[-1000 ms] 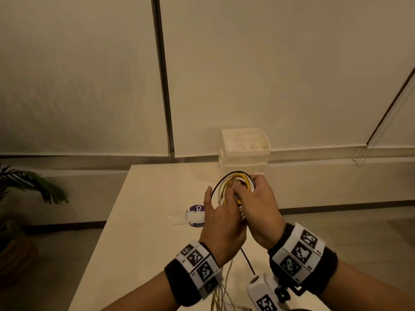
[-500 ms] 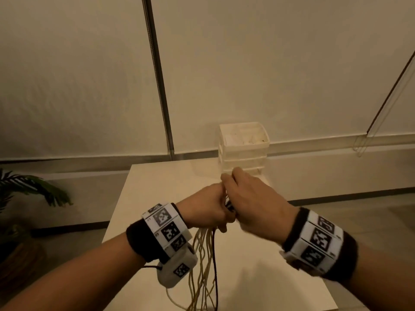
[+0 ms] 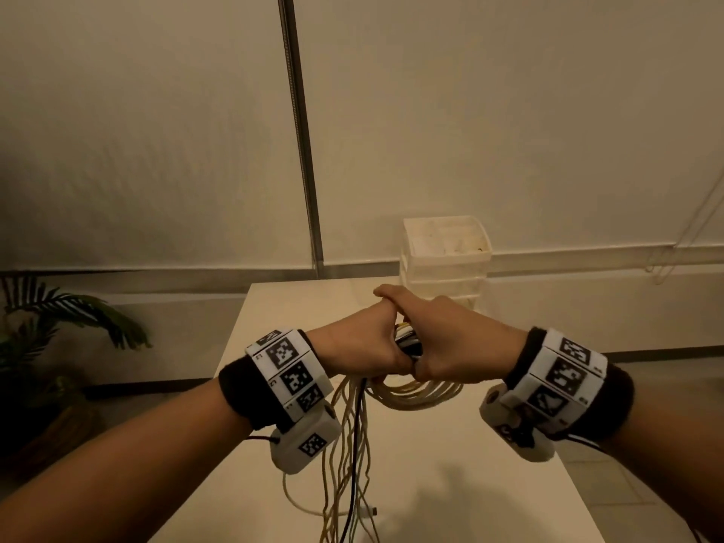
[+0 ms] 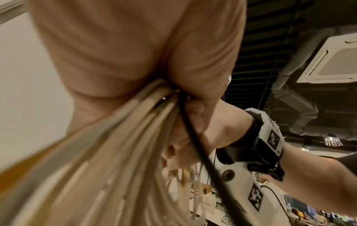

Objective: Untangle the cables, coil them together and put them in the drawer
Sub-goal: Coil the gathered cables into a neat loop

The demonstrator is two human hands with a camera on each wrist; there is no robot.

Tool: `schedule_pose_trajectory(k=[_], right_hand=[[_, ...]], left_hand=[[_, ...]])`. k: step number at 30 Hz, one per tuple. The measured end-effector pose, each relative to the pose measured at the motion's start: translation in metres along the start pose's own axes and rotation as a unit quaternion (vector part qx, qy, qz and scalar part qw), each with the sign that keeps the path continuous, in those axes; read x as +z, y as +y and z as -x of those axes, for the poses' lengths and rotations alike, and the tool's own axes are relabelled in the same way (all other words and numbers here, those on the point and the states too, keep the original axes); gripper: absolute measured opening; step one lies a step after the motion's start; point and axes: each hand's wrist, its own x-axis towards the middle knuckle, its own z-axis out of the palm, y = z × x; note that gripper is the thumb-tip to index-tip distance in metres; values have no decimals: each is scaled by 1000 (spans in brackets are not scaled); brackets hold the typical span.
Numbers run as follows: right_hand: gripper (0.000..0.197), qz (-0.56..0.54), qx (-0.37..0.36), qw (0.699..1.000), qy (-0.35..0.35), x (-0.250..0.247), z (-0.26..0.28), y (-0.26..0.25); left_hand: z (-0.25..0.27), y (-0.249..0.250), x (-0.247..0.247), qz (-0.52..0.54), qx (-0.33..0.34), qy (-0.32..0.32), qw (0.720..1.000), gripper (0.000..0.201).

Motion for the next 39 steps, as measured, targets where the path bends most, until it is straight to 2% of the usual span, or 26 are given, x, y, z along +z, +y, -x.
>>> schedule_pose_trajectory(k=[2,3,6,7,10,13,15,17,19,22,26,29,33,36,37,39], right_hand=[[95,-3,-1,1000,-8,0,-2,0],[93,-10,0,1000,-5,2,-4,1],[93,-40,6,998,41,6,-2,7],[93,-60,12,996,67,5,-2,11],[81,-137,44,977,160,7,1,17],[47,-298,104,926,209,20,6,16],[32,-357,143,893,234,26,8,18],[24,-343,163,892,243,25,8,21],[18,-291,162,918,217,16,8,21],[11,-194,132,965,118,0,13,18],[11,-162,96,979,71,-2,21,11],[12,-148,75,983,82,4,24,3],[19,-127,62,984,111,15,21,-10],[39,-70,29,992,102,17,21,-24],[39,-29,16,995,99,16,21,-30],[26,31,-10,996,87,17,18,-37]], left_hand=[[1,2,1,-6,-5,1,1000,36],[0,1,2,-13,-6,9,1000,39],[2,-7,5,-20,3,78,997,65],[4,-12,7,16,12,118,993,71],[8,-21,22,177,46,237,954,58],[8,-30,40,147,79,299,940,40],[4,-39,43,129,54,286,948,31],[1,-44,43,179,40,255,949,22],[1,-42,48,245,51,234,939,16],[8,-40,57,321,80,196,923,13],[20,-46,56,341,115,180,915,21],[33,-46,48,275,122,156,941,30],[46,-53,36,129,123,166,970,9],[56,-52,33,25,156,171,973,5],[60,-51,33,-2,165,168,972,7],[66,-50,31,-29,164,167,972,11]])
